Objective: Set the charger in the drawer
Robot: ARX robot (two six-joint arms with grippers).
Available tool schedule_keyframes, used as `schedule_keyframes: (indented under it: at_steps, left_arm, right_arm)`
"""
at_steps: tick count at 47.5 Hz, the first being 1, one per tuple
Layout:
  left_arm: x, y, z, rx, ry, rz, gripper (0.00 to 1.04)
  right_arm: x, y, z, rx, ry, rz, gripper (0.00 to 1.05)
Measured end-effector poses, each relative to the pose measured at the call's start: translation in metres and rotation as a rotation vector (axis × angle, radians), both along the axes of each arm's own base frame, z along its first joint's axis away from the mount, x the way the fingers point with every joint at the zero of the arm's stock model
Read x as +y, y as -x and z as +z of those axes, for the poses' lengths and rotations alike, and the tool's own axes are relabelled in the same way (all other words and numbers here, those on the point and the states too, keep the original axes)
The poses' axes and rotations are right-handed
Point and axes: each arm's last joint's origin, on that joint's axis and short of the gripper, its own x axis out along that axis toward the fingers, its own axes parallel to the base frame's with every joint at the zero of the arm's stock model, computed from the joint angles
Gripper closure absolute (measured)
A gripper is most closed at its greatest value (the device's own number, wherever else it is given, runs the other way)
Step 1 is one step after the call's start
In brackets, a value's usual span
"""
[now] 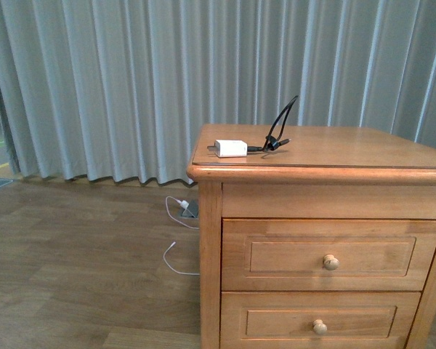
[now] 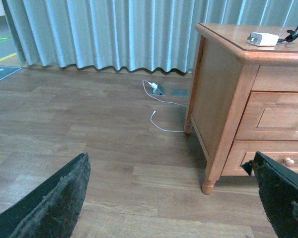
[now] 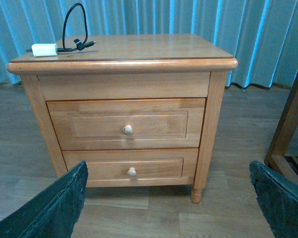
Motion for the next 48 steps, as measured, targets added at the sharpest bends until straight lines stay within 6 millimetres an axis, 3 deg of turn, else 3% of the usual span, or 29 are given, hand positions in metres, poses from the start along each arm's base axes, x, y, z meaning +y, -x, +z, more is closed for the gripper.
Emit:
schedule_keyframes:
  at_steps: [36,41,48]
  left_arm:
    - [0.000,0.000,0.000,0.000,0.000,0.000,0.06]
    - [0.000,0.000,0.000,0.000,0.000,0.000,0.06]
    - [0.000,0.000,0.000,0.000,0.000,0.000,0.06]
  right_arm:
    - [0.000,0.000,0.000,0.000,0.000,0.000,0.08]
    - [0.000,-0.001,-0.004,0.199,0.014,-0.124,0.08]
    - [0.000,-0.010,-0.008,0.341,-0.012,-0.097,0.08]
